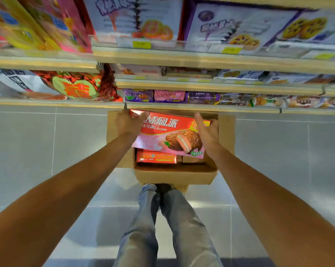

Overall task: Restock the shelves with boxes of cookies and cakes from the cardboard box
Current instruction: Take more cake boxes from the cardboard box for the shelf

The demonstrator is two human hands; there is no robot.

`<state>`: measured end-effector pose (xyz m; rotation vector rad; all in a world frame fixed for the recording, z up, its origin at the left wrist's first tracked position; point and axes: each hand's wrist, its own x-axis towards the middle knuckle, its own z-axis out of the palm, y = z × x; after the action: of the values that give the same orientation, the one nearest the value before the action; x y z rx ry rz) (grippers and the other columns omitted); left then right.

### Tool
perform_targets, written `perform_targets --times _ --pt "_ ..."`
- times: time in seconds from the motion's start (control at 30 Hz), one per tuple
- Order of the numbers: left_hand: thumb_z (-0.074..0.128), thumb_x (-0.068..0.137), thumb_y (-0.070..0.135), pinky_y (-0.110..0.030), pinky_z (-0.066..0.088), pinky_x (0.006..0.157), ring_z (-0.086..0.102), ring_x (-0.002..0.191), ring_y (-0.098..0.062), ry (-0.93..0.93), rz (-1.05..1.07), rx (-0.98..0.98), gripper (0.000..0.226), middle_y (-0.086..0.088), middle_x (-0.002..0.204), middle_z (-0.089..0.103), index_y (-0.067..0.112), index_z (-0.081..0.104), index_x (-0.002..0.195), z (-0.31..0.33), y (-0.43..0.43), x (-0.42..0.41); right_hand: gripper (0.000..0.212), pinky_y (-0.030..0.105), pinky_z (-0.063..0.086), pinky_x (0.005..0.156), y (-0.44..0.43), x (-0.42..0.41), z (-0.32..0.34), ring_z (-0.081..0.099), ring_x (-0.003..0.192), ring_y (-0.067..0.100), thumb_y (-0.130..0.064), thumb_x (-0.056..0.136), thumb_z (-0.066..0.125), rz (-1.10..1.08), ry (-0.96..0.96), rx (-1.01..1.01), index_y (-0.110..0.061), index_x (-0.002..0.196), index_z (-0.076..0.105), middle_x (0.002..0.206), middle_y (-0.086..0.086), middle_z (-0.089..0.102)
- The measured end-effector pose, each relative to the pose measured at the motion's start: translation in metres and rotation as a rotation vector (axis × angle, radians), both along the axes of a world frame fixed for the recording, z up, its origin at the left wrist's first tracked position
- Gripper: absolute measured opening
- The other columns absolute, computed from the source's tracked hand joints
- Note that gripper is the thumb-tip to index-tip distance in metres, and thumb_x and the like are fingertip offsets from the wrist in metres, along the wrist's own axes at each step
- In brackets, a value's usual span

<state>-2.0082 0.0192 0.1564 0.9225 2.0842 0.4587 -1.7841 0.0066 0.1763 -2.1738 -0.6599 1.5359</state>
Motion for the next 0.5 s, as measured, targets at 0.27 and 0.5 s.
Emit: perform_targets --times 0.27,0.5 --pt "0.059 0.092 0.03 -0.016 0.054 0.059 0.066 0.087 -0.022 -0.464 -0.035 0.134 0.022 0.0 0.088 0.065 0.017 0.053 0.109 0.144 0.008 -0.021 0.08 0.038 0.04 0.099 0.034 0.004 0.149 0.052 0.122 0.031 -0.063 0.087 0.047 0.117 -0.211 0.134 -0.008 0.144 0.035 0.136 0.013 0.053" --pt "0.051 0.096 0.025 -0.009 0.05 0.056 0.067 0.069 -0.001 -0.522 -0.115 0.392 0.017 0.008 0.081 0.067 0.012 0.055 0.106 0.268 0.037 -0.023 0.076 0.039 0.034 0.103 0.078 0.008 0.274 0.041 0.132 0.032 -0.058 0.09 0.047 0.15 -0.196 0.399 -0.006 0.145 0.033 0.146 0.016 0.042"
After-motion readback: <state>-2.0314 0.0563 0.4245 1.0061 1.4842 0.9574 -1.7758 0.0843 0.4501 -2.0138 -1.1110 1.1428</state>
